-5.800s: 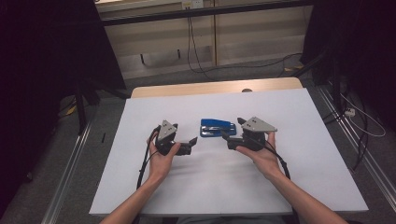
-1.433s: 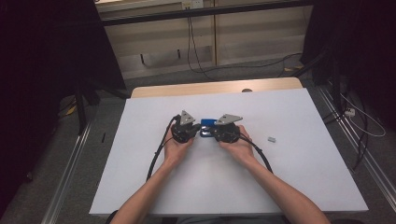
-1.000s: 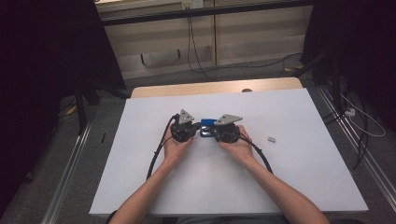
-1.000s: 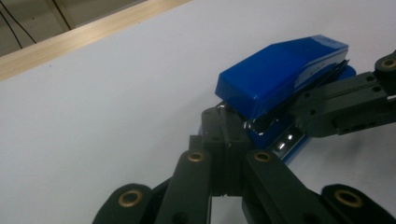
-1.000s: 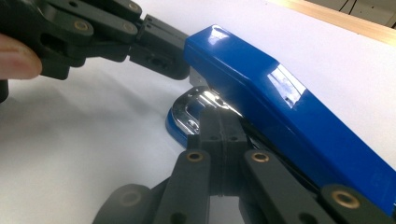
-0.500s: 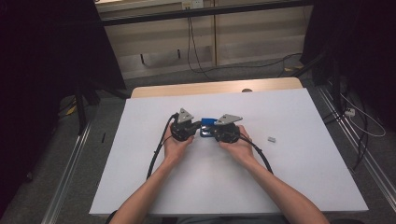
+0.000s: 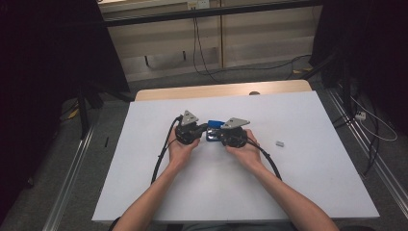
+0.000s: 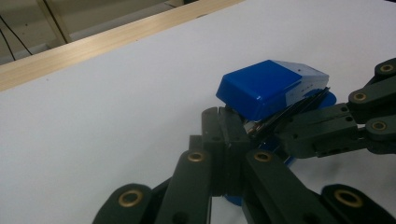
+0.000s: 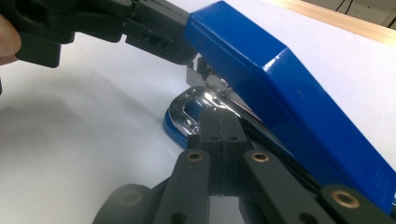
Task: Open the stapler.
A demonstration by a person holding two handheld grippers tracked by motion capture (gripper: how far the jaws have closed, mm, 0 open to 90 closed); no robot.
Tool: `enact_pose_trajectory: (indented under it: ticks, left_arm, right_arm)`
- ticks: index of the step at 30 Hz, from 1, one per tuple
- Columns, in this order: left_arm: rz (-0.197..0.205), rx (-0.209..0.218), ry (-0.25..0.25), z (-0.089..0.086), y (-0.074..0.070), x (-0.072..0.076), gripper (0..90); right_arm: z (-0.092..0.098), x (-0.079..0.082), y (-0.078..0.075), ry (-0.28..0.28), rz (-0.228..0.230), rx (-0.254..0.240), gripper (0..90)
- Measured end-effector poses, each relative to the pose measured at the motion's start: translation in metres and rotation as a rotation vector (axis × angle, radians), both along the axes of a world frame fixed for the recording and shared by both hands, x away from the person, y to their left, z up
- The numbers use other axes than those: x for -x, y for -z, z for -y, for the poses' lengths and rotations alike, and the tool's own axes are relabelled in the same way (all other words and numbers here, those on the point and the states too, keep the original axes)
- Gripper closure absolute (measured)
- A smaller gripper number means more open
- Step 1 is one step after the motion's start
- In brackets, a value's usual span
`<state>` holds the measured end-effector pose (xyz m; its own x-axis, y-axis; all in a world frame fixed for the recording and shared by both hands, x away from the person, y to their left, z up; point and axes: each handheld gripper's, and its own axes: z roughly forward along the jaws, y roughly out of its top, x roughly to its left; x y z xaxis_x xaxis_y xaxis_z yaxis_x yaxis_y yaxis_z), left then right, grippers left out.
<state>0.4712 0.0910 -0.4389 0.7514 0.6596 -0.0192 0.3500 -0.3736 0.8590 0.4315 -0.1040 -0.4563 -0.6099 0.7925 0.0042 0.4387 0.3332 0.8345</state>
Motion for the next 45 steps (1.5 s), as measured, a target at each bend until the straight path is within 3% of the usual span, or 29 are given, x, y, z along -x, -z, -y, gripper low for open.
enact_pose_trajectory:
  ticks: [20, 23, 28, 41, 45]
  left_arm:
    - [0.003, 0.035, 0.002, 0.001, -0.006, 0.0, 90.0]
    - [0.004, 0.038, 0.0, 0.002, -0.007, -0.001, 90.0]
    - [0.005, 0.044, 0.004, 0.002, -0.008, 0.0, 90.0]
    - [0.014, 0.053, 0.008, 0.004, -0.012, 0.001, 90.0]
    - [0.007, 0.064, 0.011, 0.002, -0.013, 0.0, 90.0]
  right_arm:
    - [0.0, 0.003, -0.001, -0.001, 0.029, -0.009, 90.0]
    - [-0.005, 0.003, -0.002, -0.005, 0.05, -0.037, 90.0]
    - [-0.011, 0.004, -0.002, -0.01, 0.064, -0.023, 90.0]
    - [-0.014, -0.003, -0.008, 0.024, 0.088, -0.012, 90.0]
    - [-0.014, -0.003, -0.008, 0.059, 0.107, -0.032, 90.0]
